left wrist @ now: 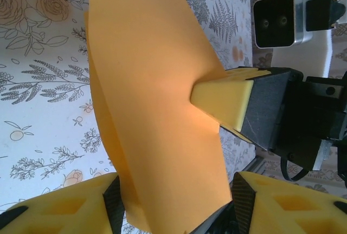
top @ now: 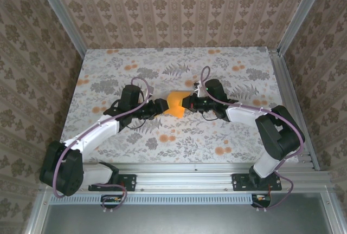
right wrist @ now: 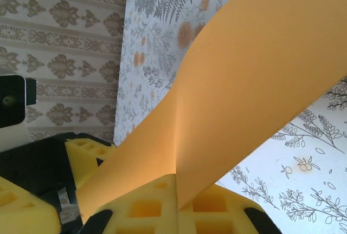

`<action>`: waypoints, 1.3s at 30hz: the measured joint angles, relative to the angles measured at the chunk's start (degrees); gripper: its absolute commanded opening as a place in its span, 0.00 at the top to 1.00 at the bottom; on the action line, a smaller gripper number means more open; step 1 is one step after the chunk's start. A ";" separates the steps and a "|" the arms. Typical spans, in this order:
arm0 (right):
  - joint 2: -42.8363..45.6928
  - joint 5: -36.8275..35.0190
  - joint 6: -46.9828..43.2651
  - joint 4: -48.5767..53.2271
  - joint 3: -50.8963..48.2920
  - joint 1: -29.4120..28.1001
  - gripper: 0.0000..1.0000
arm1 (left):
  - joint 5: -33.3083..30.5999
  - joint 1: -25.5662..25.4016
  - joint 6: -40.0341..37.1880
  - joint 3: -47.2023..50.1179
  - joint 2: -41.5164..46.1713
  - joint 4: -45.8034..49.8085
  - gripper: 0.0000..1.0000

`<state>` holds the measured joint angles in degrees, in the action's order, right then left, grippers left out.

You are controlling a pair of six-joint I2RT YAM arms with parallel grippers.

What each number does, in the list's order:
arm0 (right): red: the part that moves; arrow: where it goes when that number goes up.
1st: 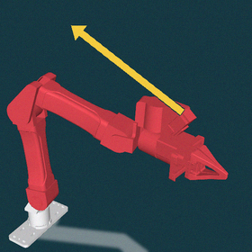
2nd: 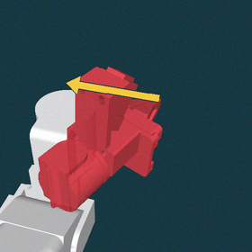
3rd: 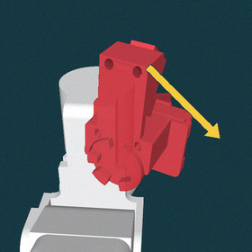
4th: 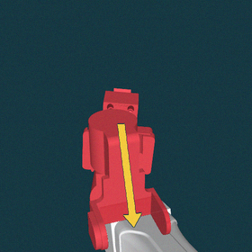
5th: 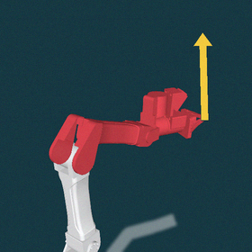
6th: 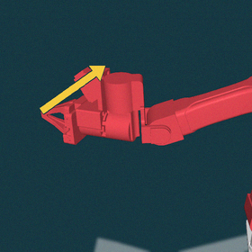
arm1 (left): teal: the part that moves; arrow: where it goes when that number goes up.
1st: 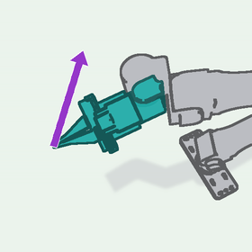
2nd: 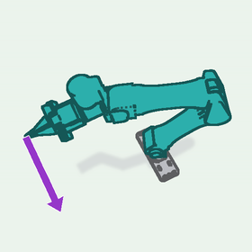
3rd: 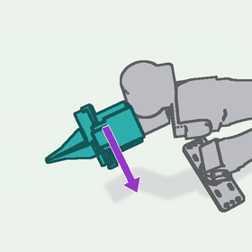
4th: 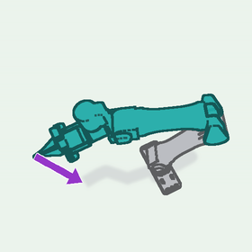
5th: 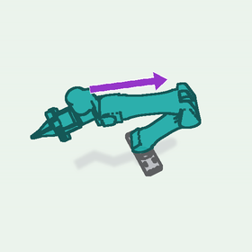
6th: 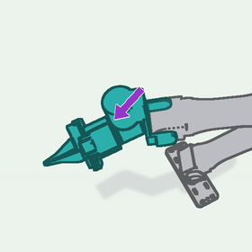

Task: Fold a paper plane with a square sheet of paper (pick it up from the middle)

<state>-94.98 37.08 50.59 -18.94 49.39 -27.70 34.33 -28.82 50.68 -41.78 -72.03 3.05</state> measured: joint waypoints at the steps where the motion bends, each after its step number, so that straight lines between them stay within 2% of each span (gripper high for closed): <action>1: 0.00 -0.26 -0.52 0.37 0.24 -0.28 1.00 | 0.20 0.00 -0.13 -0.07 -0.39 0.04 0.45; 11: 0.22 -1.33 -3.87 2.93 1.25 -1.36 1.00 | 2.64 0.00 -1.53 -1.86 -3.26 1.70 0.54; 16: 0.76 -1.99 -4.22 2.93 1.27 -1.51 1.00 | 2.99 0.00 -3.58 -3.41 -3.26 3.80 0.54; 20: 1.05 -2.19 -4.22 2.93 1.49 -1.51 1.00 | 2.95 0.00 -5.86 -3.78 -3.34 6.91 0.50; 28: 1.81 -2.62 -4.20 2.93 1.55 -1.31 1.00 | -1.86 0.04 -10.80 -5.97 -2.97 15.45 0.38; 39: 2.05 -2.75 -2.10 0.85 1.53 -1.05 1.00 | -2.43 0.04 -8.61 -2.93 0.04 13.05 0.33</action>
<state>-92.92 34.33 48.49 -18.09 50.92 -28.75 31.90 -28.77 42.06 -44.71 -71.99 16.10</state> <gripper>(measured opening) 0.068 0.672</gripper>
